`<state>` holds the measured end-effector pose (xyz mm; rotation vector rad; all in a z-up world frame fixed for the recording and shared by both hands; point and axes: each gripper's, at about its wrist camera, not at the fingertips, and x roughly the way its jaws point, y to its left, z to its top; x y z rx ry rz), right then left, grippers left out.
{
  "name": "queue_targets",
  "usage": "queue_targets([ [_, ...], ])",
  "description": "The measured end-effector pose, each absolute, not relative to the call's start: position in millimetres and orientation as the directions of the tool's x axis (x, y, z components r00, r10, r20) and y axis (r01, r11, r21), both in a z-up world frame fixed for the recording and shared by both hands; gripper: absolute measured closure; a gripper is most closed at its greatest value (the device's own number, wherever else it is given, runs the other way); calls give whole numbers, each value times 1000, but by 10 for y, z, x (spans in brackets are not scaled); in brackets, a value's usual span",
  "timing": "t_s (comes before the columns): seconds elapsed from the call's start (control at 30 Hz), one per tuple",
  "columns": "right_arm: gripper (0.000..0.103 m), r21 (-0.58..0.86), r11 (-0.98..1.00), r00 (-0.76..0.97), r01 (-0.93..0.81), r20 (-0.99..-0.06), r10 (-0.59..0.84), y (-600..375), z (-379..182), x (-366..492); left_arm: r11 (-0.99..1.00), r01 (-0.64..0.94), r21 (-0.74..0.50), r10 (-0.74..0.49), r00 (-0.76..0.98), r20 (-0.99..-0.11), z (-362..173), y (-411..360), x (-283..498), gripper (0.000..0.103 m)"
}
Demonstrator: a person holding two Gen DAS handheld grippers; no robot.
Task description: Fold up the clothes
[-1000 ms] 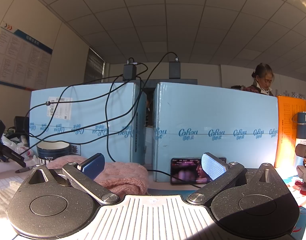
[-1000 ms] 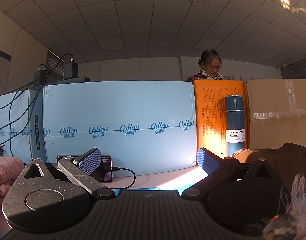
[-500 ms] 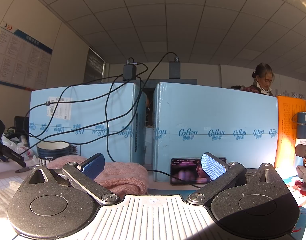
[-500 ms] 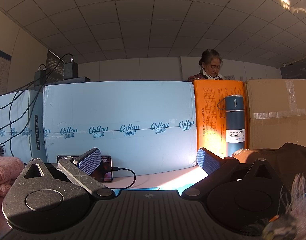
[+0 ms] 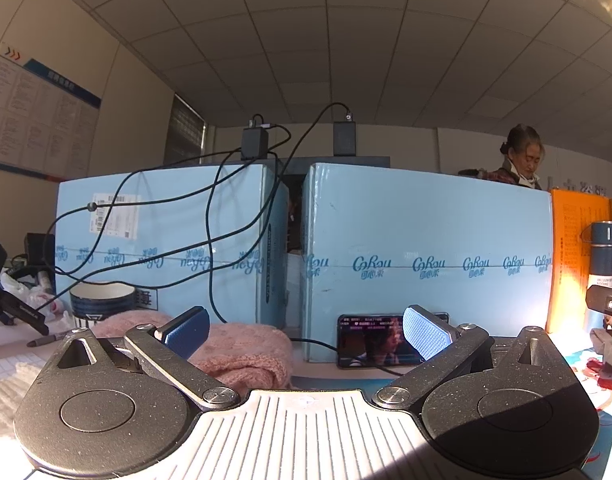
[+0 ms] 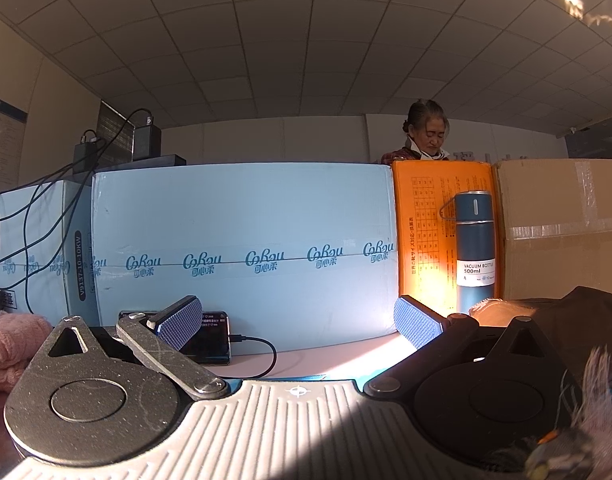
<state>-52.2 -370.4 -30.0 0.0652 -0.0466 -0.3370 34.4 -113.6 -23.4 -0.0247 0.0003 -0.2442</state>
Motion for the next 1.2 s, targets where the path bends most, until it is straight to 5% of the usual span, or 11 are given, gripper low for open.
queue_targets([
  [0.6, 0, 53, 931, 925, 361, 103, -365, -3683, -174, -901, 960, 274, -62, -269, 960, 79, -222, -1083, 243, 0],
  [1.07, 0, 145, 805, 808, 575, 54, -587, -4042, -195, -1853, 936, 348, 51, -350, 905, 241, -196, -1202, -108, 0],
  [1.2, 0, 202, 770, 781, 605, 34, -623, -4271, -175, -2072, 917, 394, 54, -398, 904, 156, -106, -1408, -237, 0],
])
